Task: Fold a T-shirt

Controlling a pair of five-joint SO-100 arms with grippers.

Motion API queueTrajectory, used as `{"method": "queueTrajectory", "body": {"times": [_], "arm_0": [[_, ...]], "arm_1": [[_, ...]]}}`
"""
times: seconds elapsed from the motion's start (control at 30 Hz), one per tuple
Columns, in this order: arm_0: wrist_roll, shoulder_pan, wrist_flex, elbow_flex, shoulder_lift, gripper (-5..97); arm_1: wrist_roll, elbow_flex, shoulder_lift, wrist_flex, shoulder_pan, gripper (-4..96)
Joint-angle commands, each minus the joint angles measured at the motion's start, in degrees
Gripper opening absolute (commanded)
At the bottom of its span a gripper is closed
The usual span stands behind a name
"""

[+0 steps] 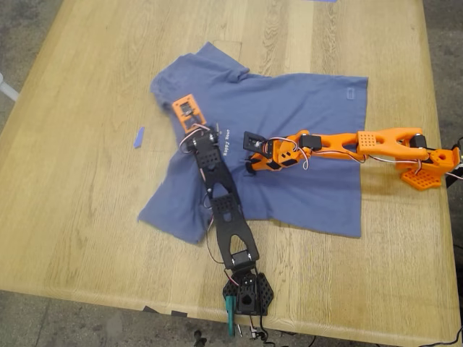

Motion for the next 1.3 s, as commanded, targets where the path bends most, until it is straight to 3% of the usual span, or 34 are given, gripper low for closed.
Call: {"method": "queueTrajectory", "body": {"times": [0.0, 0.77, 1.27], "arm_0": [[-0.7, 5.5, 1.5, -1.4, 13.9, 0], [-1.2, 43.7, 3.7, -1.3, 15.6, 0], [-1.4, 54.0, 3.8, -1.3, 11.1, 0]], "arm_1": [[0.4, -0.1, 1.0, 1.3, 6.9, -0.1], [1.1, -0.1, 5.7, 2.9, 26.0, -0.1], [1.5, -0.1, 6.1, 2.5, 27.9, -0.1]]}}
